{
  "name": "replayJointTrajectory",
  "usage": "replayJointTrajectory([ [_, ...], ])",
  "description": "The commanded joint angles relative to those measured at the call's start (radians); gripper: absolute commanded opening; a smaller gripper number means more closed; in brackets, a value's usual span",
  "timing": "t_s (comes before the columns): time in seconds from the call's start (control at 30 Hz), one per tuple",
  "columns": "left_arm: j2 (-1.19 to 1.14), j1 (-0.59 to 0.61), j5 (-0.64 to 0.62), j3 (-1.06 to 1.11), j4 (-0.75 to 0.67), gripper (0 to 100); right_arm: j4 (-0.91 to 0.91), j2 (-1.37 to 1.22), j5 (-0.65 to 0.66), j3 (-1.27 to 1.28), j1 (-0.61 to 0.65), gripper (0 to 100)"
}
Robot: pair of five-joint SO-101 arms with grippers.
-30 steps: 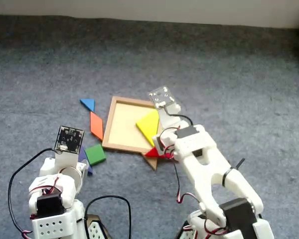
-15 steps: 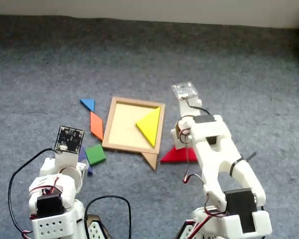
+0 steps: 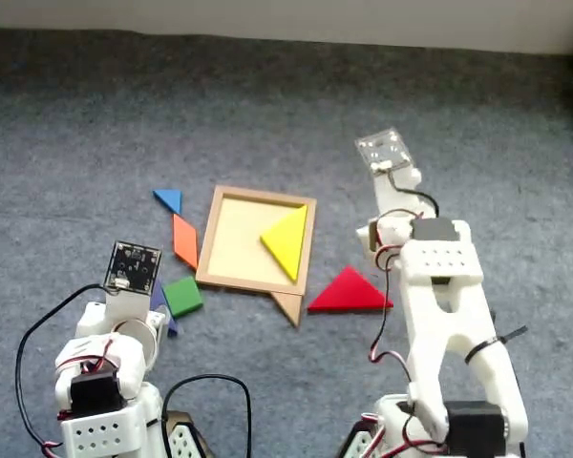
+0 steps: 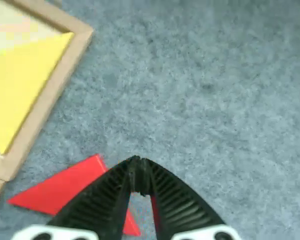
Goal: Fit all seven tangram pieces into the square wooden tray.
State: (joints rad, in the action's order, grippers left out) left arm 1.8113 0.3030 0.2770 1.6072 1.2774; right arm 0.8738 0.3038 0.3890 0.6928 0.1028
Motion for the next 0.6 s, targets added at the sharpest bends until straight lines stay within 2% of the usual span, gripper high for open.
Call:
replayJointTrajectory([
  [0.0, 0.001, 0.015, 0.005, -0.007, -0.015, 20, -0.03, -0.114, 0.011, -0.019, -0.061, 0.5],
  [0.27, 0.001, 0.015, 0.005, -0.007, -0.015, 20, -0.007, -0.242, 0.011, -0.005, -0.068, 0.5],
  [0.57, 0.001, 0.015, 0.005, -0.007, -0.015, 20, 0.317, -0.107, 0.012, 0.013, 0.016, 0.5],
])
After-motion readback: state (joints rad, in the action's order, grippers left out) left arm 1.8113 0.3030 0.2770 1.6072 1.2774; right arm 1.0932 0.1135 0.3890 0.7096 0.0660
